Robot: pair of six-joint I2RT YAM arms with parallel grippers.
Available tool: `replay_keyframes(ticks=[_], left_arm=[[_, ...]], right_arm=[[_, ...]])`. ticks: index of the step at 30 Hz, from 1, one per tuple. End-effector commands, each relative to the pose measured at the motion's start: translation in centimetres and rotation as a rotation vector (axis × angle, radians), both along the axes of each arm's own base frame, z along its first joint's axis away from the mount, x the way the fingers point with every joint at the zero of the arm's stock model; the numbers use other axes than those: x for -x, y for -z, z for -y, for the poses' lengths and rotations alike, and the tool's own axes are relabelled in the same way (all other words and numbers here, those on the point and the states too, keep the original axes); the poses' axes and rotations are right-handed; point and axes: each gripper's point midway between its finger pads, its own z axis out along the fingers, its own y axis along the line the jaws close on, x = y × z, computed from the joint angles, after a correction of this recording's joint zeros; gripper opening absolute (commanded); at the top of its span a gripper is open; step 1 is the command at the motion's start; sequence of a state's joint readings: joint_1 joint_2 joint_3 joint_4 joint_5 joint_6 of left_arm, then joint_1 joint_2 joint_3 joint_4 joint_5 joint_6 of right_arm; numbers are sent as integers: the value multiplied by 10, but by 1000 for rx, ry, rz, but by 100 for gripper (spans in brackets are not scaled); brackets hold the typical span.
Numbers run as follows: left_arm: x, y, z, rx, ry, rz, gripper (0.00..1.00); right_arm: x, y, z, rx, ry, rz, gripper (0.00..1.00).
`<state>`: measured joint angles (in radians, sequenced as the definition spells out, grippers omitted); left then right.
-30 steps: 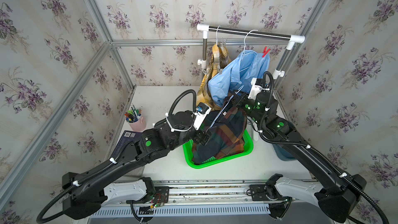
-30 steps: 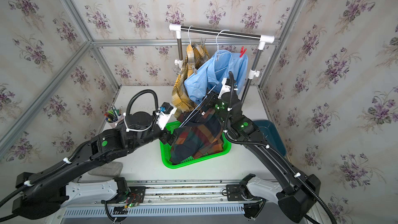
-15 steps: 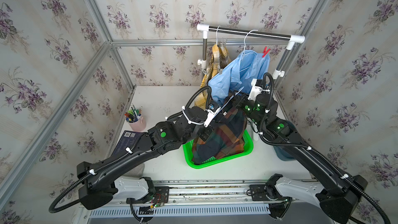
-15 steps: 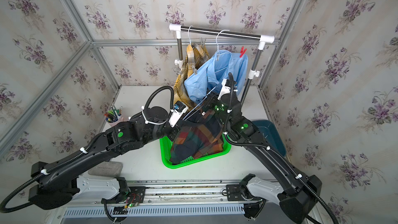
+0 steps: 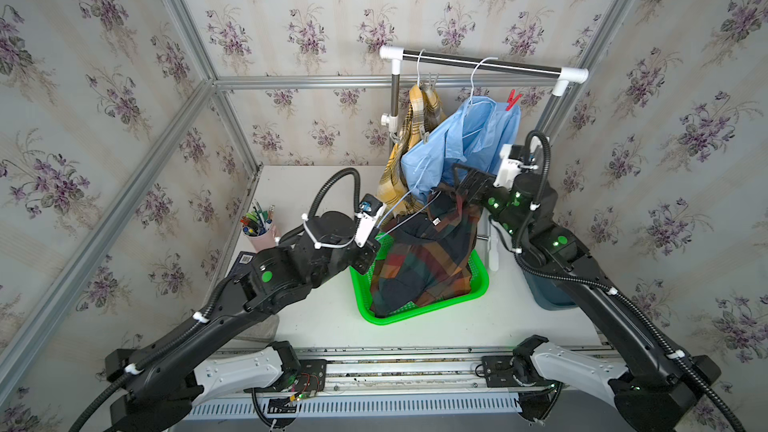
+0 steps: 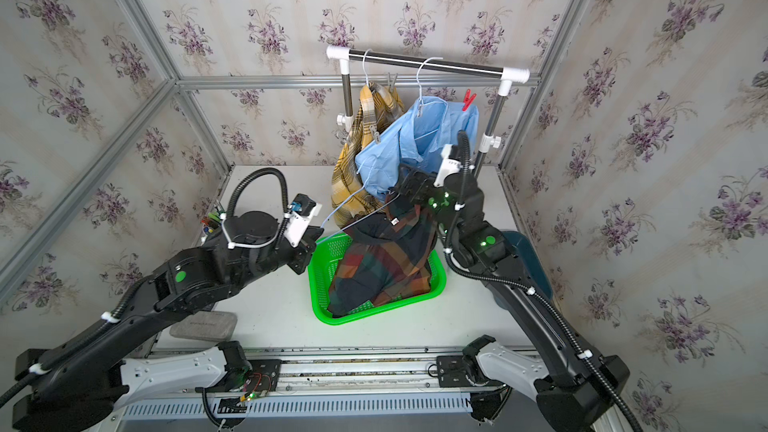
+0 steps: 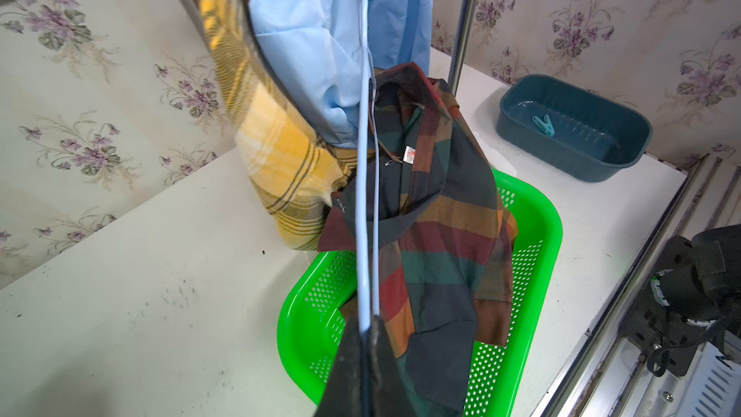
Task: Remove the clothespins securing long-sleeve shirts to the hanger
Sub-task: Remove the long-sleeve shirt from the hanger, then adjust the long-sleeve shirt at the bin.
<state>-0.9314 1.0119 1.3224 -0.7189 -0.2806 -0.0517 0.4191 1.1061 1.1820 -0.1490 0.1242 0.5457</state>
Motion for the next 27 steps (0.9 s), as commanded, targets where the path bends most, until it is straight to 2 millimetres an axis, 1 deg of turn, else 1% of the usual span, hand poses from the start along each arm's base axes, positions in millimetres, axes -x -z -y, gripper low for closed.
replay_keyframes(ticks=[1,2,3,4,6,8,10,12,14,15,16,17,20,21,23,24,25,27], left_arm=[[12,0,-21,20,-7,-23,0],[17,-2,-27,42,-6,-20,0],[21,-5,-33,61,-7,-17,0],[24,-7,-38,76,-5,-19,0],[34,-15,-46,101,13,-14,0],[42,-23,-52,120,25,-2,0],[46,-29,-57,133,26,9,0],[49,-31,-59,131,30,4,0],[50,-33,-62,134,28,9,0],[51,-36,-63,140,26,15,0],[51,-39,-64,145,22,21,0],[50,-43,-66,148,14,31,0],[46,-50,-71,145,-19,51,0],[44,-52,-73,141,-34,58,0],[39,-55,-77,133,-70,71,0],[35,-57,-80,126,-95,79,0],[32,-59,-82,120,-112,84,0],[28,-64,-81,113,-122,93,0]], right_arm=[[-17,59,41,2,14,-195,100],[-25,77,52,13,34,-235,100],[-32,94,57,16,34,-271,100],[-39,109,58,6,22,-301,100],[-50,142,48,-27,-27,-359,100],[-57,171,34,-77,-85,-408,100],[-60,193,26,-110,-109,-431,100],[-62,208,16,-128,-141,-440,99],[-62,218,4,-122,-171,-453,91],[-61,220,-4,-122,-190,-456,85],[-60,221,-11,-125,-210,-454,77],[-57,221,-19,-129,-234,-451,65],[-48,208,-38,-121,-290,-402,35],[-44,200,-44,-114,-313,-378,23],[-32,185,-56,-98,-356,-341,3],[-25,178,-63,-87,-381,-327,0],[-18,171,-70,-80,-405,-314,0],[3,161,-90,-74,-478,-303,0]])
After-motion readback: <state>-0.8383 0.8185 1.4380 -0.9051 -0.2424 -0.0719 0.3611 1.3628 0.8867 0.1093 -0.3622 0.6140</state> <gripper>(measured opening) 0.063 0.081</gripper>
